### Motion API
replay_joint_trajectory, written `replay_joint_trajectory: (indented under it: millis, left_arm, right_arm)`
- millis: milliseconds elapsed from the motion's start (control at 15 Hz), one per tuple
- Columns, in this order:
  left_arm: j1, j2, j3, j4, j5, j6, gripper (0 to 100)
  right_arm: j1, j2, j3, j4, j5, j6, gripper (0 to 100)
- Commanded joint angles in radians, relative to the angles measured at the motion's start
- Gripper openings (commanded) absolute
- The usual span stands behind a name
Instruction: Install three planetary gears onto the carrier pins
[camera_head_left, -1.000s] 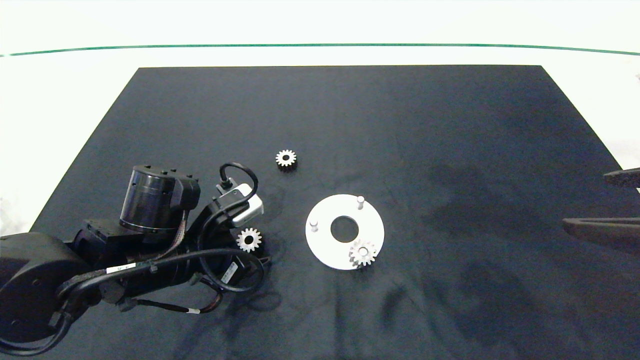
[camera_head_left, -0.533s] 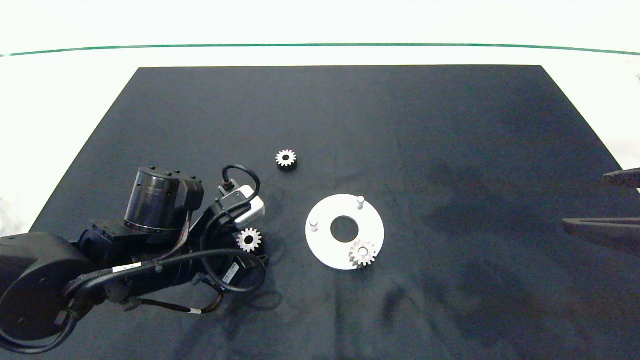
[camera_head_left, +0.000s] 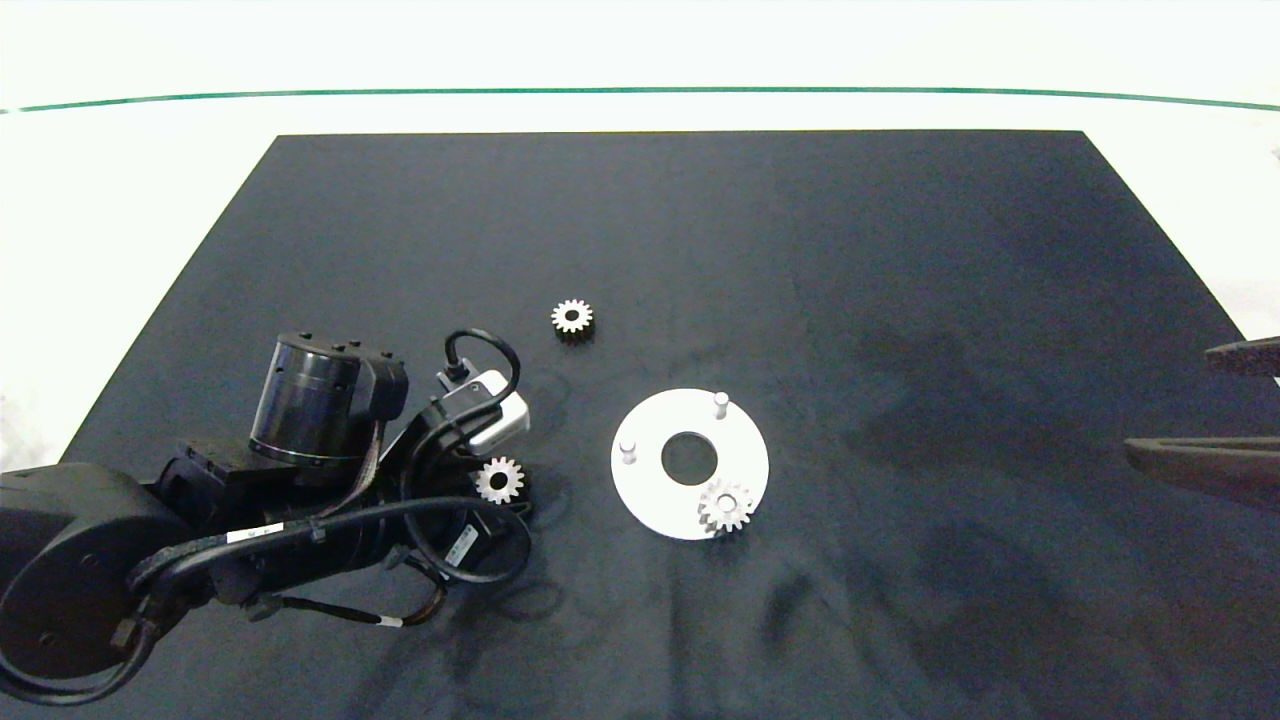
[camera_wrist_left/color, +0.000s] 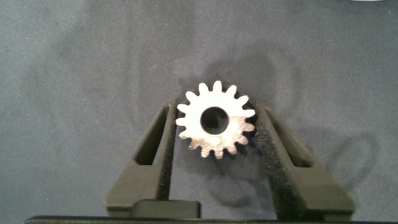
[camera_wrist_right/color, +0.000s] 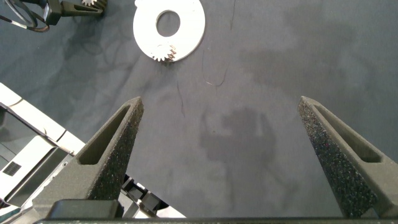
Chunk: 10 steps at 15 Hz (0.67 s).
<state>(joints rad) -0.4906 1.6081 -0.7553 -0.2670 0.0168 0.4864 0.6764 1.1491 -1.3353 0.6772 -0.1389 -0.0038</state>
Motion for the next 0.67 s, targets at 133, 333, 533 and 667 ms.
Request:
replay_joint_trajectory:
  millis: [133,333,533,667]
  left_arm:
    - [0.0,0.0,0.001,-0.001,0.0,0.003,38]
    - [-0.002,0.0,0.002,-0.001,0.0,0.003,32]
    - [-0.002,-0.007,0.008,0.0,0.0,0.003,26]
    - [-0.005,-0.017,0.002,0.031,0.0,0.003,23]
  right_arm:
    - [0.0,0.001,0.008,0.004,-0.001,-0.001,100]
    - [0.0,0.001,0.008,0.004,0.001,0.001,100]
    - [-0.001,0.001,0.015,0.004,0.005,0.002,100]
    - [-0.001,0.001,0.015,0.002,0.007,0.001,100]
